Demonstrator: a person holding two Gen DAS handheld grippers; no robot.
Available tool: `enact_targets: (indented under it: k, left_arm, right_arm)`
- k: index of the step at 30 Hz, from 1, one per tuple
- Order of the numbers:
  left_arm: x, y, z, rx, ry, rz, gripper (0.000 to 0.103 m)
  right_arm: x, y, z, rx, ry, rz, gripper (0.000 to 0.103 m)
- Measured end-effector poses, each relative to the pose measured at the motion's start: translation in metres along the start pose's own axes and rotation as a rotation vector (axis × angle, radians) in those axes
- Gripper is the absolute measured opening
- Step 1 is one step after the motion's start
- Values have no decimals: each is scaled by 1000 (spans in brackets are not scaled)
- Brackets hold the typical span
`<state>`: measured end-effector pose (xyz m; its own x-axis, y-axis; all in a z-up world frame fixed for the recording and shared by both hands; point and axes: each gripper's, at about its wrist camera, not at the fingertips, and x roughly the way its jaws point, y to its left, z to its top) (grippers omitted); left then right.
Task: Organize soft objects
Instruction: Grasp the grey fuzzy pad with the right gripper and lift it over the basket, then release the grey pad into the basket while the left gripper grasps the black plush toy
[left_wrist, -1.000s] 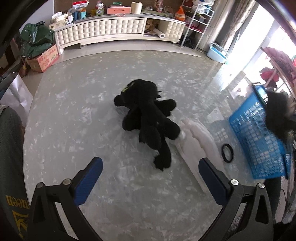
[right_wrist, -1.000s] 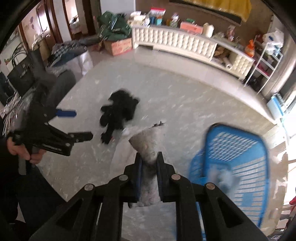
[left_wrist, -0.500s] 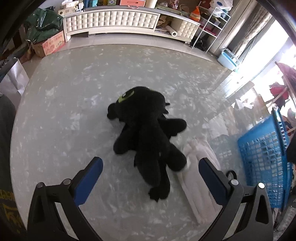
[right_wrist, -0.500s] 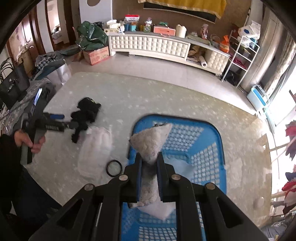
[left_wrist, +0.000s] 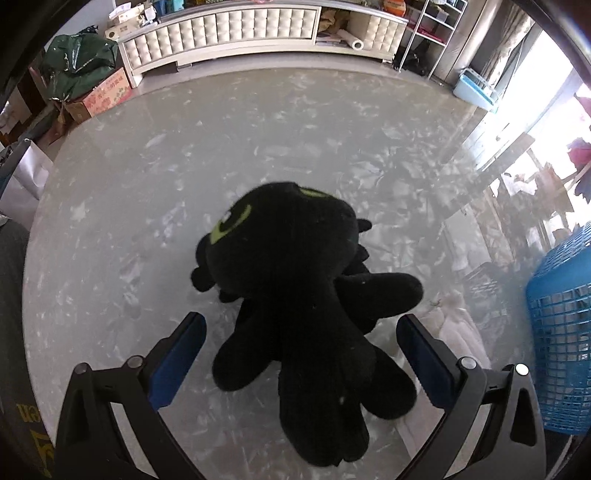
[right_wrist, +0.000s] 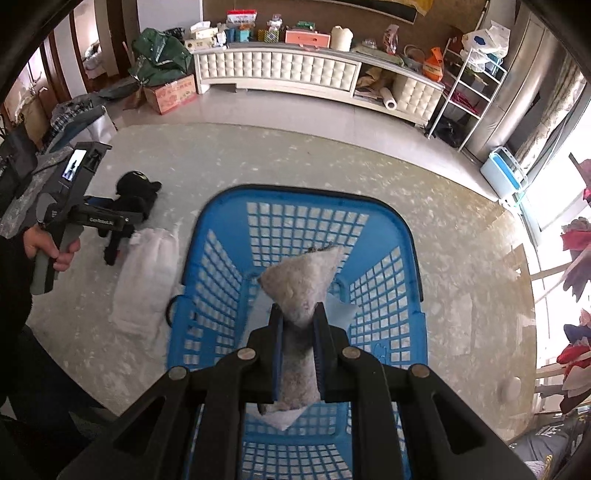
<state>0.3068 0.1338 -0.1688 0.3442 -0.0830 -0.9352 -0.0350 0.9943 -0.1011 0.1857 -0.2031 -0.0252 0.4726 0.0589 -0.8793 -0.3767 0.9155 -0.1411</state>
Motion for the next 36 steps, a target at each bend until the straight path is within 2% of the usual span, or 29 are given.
enact_targets:
  k: [4, 6, 8, 14, 21, 24, 29, 33, 36]
  left_arm:
    - [3, -2, -1, 29, -10, 10, 91]
    - [1, -3, 0, 40, -12, 19, 75]
    - [-2, -2, 1, 41, -12, 17, 66]
    - [-6, 1, 1, 32, -18, -13, 59]
    - [-17, 2, -4, 37, -35, -55, 58]
    - [-23, 3, -10, 31, -43, -72, 58]
    - [-37, 2, -18, 29, -60, -78, 58]
    - [-54, -5, -30, 23, -80, -97, 58]
    - [-68, -11, -39, 30, -96, -101, 58]
  right_arm:
    - [12, -3, 3, -2, 31, -5, 13]
    - [19, -3, 4, -6, 43, -12, 13]
    - [28, 0, 6, -8, 60, -17, 13]
    - [51, 8, 15, -15, 110, 24, 14]
    - [76, 20, 19, -25, 164, 56, 17]
    - [81, 19, 19, -28, 172, 41, 19]
    - [80, 16, 18, -9, 167, 39, 33]
    - [72, 4, 14, 18, 175, 11, 55]
    - [66, -4, 9, 31, 174, 3, 64]
